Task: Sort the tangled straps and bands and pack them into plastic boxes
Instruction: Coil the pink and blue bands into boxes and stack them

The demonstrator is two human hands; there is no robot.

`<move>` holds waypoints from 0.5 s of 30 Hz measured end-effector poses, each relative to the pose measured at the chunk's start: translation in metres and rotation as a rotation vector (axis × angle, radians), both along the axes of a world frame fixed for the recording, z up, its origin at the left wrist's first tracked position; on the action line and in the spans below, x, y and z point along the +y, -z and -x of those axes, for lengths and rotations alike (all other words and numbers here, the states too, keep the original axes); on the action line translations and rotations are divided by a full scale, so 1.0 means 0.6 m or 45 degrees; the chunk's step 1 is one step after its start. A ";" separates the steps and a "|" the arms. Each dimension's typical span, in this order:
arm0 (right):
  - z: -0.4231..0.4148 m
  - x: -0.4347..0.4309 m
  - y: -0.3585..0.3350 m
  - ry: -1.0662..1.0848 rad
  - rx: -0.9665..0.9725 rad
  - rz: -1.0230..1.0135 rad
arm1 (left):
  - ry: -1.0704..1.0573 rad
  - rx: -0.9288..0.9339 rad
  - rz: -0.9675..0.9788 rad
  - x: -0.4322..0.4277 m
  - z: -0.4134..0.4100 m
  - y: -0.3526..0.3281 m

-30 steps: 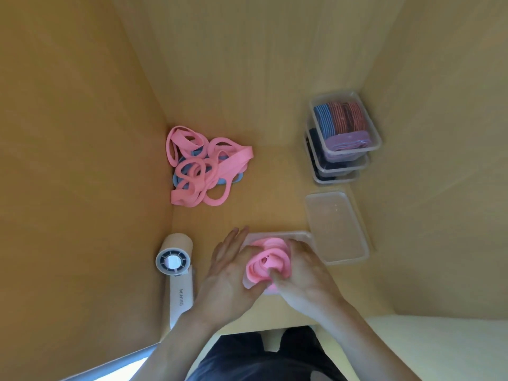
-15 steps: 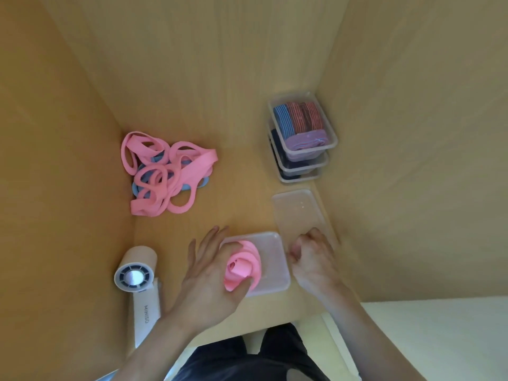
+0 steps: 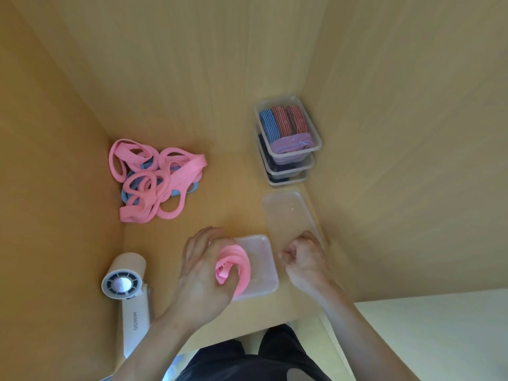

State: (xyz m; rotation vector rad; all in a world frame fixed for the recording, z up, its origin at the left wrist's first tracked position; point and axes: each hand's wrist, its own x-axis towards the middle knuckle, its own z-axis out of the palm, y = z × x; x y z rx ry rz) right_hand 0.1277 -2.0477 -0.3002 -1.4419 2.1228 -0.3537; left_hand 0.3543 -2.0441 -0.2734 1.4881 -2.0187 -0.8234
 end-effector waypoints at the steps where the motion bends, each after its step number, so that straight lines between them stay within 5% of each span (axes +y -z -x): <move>1: 0.004 0.002 -0.005 -0.014 -0.001 0.029 | -0.005 0.011 -0.004 -0.001 0.002 0.000; 8: 0.028 0.024 -0.079 -0.250 0.155 0.357 | -0.014 0.093 0.129 -0.025 0.018 -0.001; 15: 0.030 0.038 -0.149 -0.556 0.013 0.636 | 0.025 -0.026 0.503 -0.081 0.010 -0.029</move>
